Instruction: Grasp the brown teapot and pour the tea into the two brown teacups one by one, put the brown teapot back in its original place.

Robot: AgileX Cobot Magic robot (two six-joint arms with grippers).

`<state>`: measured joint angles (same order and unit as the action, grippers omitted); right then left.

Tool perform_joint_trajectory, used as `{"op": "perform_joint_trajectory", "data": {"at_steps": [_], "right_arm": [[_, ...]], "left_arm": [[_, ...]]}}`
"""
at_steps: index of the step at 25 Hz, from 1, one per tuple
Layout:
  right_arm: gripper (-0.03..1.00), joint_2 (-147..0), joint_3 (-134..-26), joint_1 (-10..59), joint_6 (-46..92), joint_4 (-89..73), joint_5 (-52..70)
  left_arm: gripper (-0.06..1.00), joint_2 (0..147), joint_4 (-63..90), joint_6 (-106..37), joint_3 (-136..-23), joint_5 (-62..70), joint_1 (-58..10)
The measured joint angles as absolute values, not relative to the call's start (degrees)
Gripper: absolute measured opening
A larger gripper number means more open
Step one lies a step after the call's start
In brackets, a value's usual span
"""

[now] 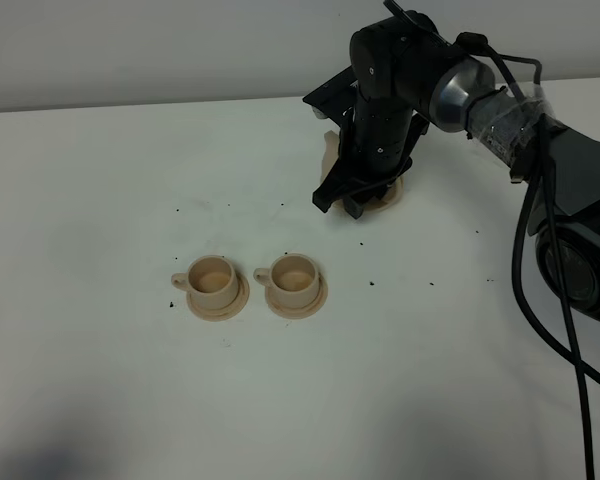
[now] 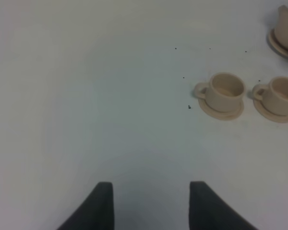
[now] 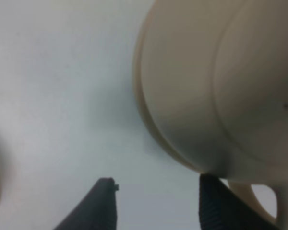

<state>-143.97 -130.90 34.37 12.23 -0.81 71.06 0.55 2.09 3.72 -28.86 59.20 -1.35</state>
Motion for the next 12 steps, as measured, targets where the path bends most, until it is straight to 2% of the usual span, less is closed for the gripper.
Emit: {"op": "perform_joint_trajectory", "data": {"at_steps": [5, 12], "right_arm": [[0.42, -143.8, -129.7, 34.4, 10.8, -1.1, 70.6], [0.42, -139.1, -121.1, 34.4, 9.8, -0.8, 70.2]], "left_arm": [[0.41, 0.5, 2.1, 3.7, -28.9, 59.2, -1.4], [0.41, 0.5, 2.1, 3.7, -28.9, 59.2, -1.4]]}}
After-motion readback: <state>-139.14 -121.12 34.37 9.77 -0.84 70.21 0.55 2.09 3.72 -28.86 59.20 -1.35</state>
